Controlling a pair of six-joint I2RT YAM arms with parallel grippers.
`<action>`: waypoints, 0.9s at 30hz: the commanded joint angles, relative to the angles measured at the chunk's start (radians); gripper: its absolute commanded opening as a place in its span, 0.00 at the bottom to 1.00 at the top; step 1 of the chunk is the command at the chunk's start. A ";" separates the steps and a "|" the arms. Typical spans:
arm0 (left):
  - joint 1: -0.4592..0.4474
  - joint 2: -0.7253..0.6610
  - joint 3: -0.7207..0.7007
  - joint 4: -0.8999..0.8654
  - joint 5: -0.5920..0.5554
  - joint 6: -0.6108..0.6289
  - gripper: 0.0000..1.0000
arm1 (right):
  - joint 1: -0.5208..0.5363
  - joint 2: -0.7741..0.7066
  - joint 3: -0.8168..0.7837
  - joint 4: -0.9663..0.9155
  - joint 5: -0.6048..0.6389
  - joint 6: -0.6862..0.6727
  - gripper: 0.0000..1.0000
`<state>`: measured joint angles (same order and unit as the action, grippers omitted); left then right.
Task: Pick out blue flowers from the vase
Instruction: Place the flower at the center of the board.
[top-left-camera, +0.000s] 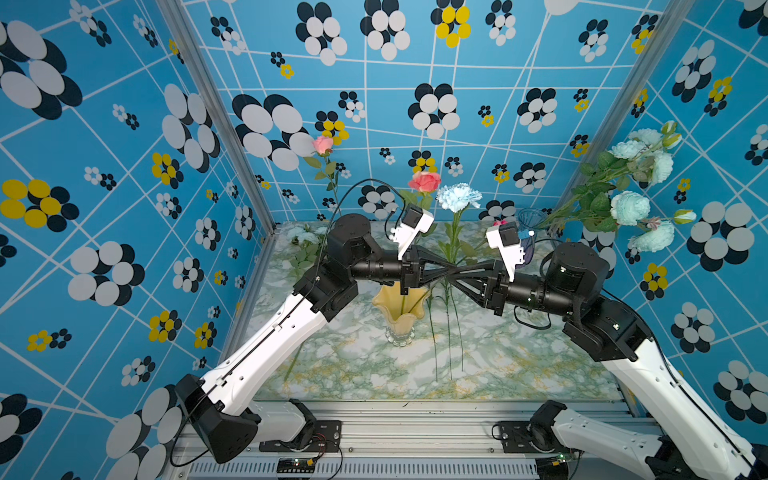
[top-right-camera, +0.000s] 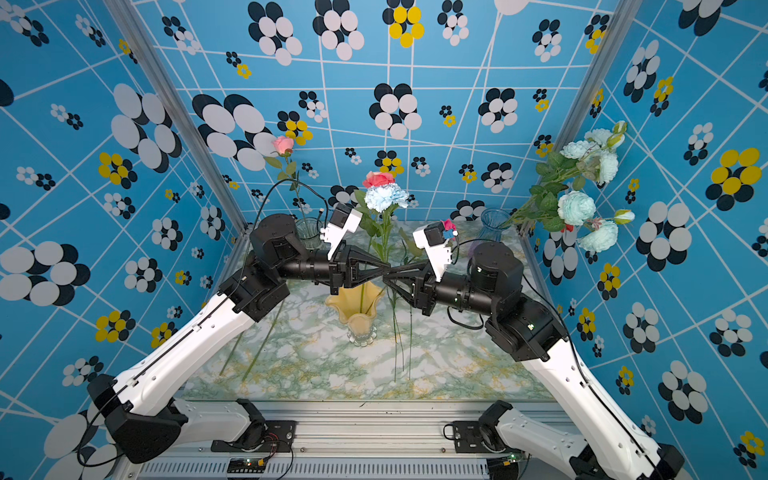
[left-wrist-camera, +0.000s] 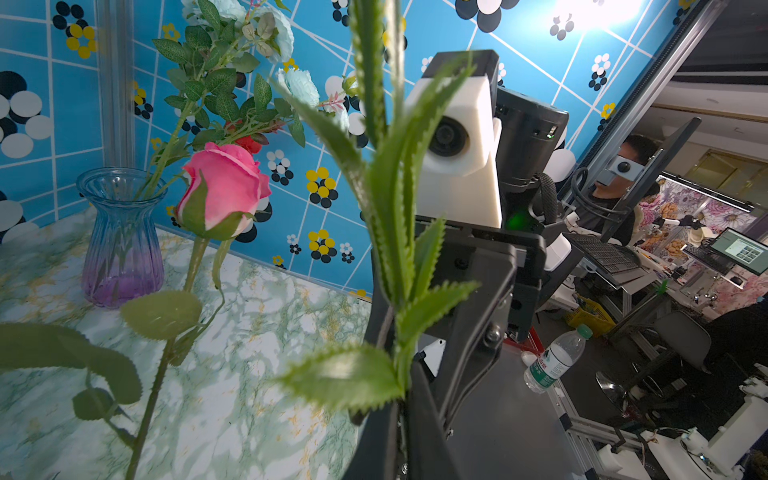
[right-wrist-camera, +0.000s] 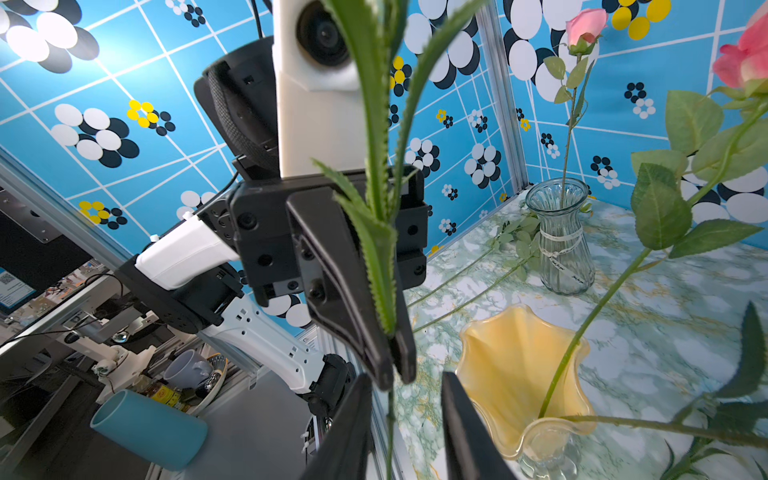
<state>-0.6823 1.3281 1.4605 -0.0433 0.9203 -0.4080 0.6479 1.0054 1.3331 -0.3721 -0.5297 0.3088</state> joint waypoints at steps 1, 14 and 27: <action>0.010 0.000 -0.015 0.044 0.022 -0.012 0.00 | 0.012 0.001 -0.021 0.060 0.007 0.023 0.28; 0.020 -0.014 -0.032 0.080 0.025 -0.037 0.00 | 0.033 0.018 -0.032 0.072 0.011 0.033 0.20; 0.054 -0.034 -0.067 0.059 0.038 -0.024 0.60 | 0.036 -0.065 -0.009 -0.117 0.236 -0.028 0.00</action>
<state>-0.6453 1.3228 1.4151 0.0063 0.9306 -0.4500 0.6804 0.9886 1.3014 -0.3840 -0.4023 0.3237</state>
